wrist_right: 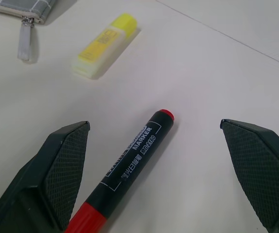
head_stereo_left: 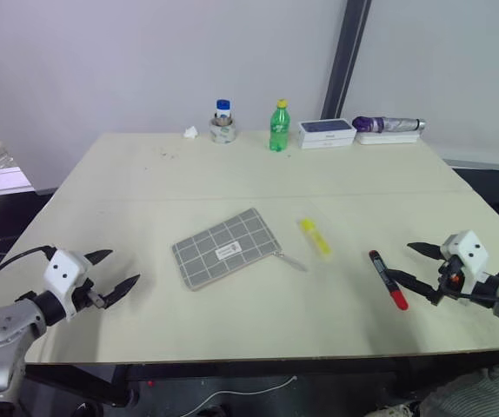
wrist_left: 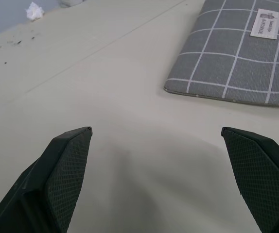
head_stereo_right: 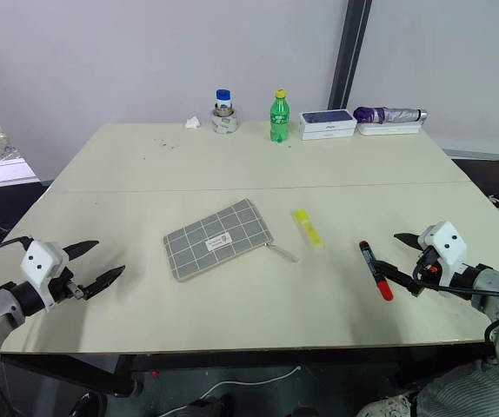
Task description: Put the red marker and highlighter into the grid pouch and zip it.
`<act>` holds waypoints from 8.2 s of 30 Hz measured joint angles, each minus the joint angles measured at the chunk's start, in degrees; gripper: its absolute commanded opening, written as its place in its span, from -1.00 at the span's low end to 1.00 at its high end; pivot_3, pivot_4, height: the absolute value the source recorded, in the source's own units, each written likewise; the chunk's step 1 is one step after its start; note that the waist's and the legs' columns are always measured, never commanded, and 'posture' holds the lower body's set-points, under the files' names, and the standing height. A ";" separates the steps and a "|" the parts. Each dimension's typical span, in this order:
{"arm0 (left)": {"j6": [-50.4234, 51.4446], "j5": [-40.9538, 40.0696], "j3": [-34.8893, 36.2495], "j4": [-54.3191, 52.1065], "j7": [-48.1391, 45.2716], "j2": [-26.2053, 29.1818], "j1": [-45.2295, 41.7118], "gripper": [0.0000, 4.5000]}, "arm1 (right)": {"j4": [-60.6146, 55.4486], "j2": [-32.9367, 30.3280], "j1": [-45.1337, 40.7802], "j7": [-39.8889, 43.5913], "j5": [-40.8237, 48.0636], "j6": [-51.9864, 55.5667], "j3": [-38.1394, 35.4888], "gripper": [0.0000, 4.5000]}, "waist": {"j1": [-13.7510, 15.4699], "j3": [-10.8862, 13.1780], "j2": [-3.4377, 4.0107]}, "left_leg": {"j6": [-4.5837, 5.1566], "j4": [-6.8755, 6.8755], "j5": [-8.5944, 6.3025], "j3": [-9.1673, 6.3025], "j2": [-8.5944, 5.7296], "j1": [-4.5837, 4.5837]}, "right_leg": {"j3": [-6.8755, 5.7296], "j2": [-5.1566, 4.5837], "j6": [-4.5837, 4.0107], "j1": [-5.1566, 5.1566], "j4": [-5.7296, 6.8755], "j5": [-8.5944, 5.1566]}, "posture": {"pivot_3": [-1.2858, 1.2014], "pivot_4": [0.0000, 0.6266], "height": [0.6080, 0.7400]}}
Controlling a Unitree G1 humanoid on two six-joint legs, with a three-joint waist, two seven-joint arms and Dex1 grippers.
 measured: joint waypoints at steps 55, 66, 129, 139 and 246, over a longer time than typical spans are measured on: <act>-48.93 34.67 -22.83 24.26 16.68 0.97 -17.63 1.00 | 18.05 37.39 -29.70 -30.33 -21.23 -8.10 28.00 -0.99 | -0.54 0.00 0.01 | -0.32 -0.01 0.23 -0.05 -0.02 0.02 | 0.09 0.12 -0.03 -0.70 0.93 0.00 | 0.03 -0.52 1.00; -53.22 37.75 -28.16 31.71 20.16 -1.89 -24.86 1.00 | 14.71 37.68 -27.19 -29.92 -21.23 -6.85 28.16 -0.99 | -0.12 -0.03 0.01 | -0.33 0.05 0.25 -0.07 -0.05 0.03 | 0.08 0.11 -0.02 -0.66 1.00 0.00 | 0.03 -0.52 1.00; -42.81 26.78 -28.92 22.55 14.83 -6.03 -19.81 -1.00 | -10.66 34.58 -20.38 -24.82 -19.18 21.19 34.70 -0.98 | -1.36 -0.09 0.05 | -0.33 0.01 0.25 -0.11 -0.04 0.01 | 0.08 0.11 -0.02 -0.67 0.99 -0.02 | 0.03 -0.52 1.00; -40.29 28.37 -29.01 21.08 16.17 -7.86 -20.18 -1.00 | -10.67 34.53 -21.61 -16.82 -22.56 8.50 43.25 -0.98 | -1.39 -0.10 0.05 | -0.34 0.03 0.25 -0.11 -0.05 0.01 | 0.06 0.12 -0.02 -0.67 0.99 -0.02 | 0.03 -0.52 1.00; -39.73 31.27 -27.28 19.21 22.30 -6.09 -20.69 -1.00 | -12.81 22.41 -15.65 -15.66 -12.14 15.05 26.45 -0.61 | -0.35 -0.05 -0.02 | -0.32 0.03 0.25 -0.10 -0.03 0.01 | 0.05 0.13 -0.01 -0.38 0.91 -0.02 | 0.03 -0.52 1.00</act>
